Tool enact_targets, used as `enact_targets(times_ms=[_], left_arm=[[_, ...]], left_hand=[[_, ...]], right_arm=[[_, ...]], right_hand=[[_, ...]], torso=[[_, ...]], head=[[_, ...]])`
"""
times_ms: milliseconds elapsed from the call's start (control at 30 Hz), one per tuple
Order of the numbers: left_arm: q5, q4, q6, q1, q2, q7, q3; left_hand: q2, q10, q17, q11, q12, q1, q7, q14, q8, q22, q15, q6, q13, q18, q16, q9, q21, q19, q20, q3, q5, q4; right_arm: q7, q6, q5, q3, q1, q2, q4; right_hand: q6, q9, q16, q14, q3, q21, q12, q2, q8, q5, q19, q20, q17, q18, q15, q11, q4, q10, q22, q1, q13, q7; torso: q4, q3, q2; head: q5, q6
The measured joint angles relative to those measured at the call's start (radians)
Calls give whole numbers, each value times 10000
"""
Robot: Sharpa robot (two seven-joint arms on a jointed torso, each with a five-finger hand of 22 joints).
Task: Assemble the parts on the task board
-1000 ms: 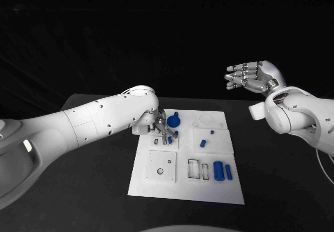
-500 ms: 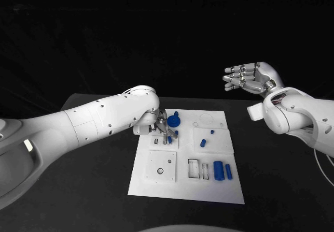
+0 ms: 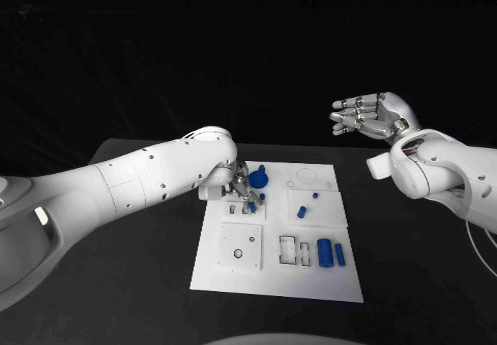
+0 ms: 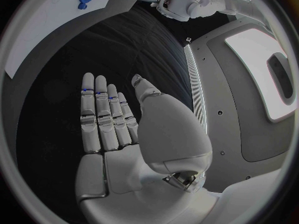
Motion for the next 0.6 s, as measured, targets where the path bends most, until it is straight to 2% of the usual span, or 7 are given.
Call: enact_targets(times_ms=[433,600], left_arm=[[91,-7,-14,-10,41,0,0],[126,-8,-18,-16,44,0,0]], left_hand=[[-117,0,8,0,-40,193,-34,0,-39,-1,0,-34,-25,-1,0,150,0,0,1,418,36,-120],[-256,0,8,0,-41,403,-34,26,-105,-1,-26,-34,-24,0,0,225,0,0,1,675,37,-251]], right_arm=[[-56,110,-25,-2,-15,37,-15],[-76,144,-44,-3,-22,47,-23]], right_hand=[[0,0,0,0,0,3,0,0,0,0,0,0,0,0,0,0,0,0,1,0,-9,0],[-21,1,0,0,0,3,0,0,0,0,0,0,-8,0,0,0,0,0,1,0,-8,21]], torso=[[1,0,2],[-1,6,2]], head=[[6,-44],[7,-59]])
